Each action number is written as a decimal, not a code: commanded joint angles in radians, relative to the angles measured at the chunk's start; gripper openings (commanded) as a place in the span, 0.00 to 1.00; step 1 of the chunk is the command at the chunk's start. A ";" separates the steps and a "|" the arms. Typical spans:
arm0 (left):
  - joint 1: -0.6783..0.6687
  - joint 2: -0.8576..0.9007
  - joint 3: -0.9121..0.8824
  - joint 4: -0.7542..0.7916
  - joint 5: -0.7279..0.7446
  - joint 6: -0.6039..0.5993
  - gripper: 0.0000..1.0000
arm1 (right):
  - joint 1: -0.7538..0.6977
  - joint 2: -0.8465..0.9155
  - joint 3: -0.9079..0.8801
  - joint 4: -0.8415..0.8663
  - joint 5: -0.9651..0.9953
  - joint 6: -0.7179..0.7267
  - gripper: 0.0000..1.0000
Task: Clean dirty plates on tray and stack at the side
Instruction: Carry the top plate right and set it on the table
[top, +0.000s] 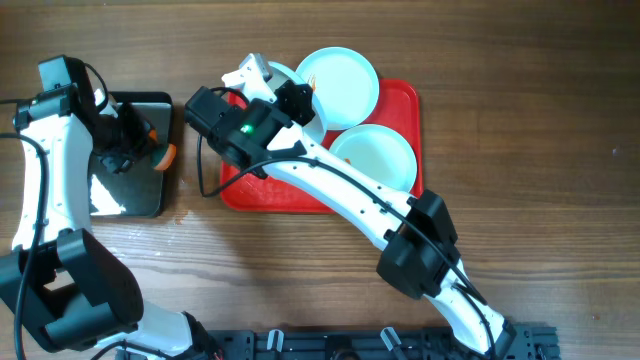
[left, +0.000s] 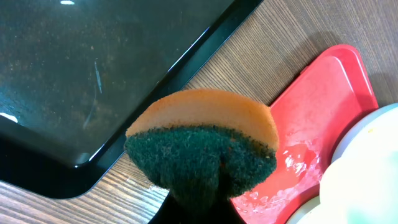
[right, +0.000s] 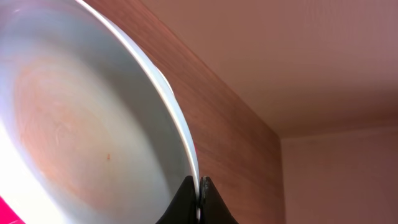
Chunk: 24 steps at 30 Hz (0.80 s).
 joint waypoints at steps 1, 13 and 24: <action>-0.001 -0.011 0.003 0.003 0.019 -0.006 0.04 | 0.008 0.014 0.024 0.009 0.038 0.006 0.04; -0.001 -0.011 0.003 0.006 0.019 -0.006 0.04 | 0.015 0.014 0.023 0.055 -0.130 -0.118 0.04; -0.001 -0.011 0.002 0.006 0.020 -0.006 0.04 | -0.084 -0.113 0.022 -0.020 -0.461 0.255 0.04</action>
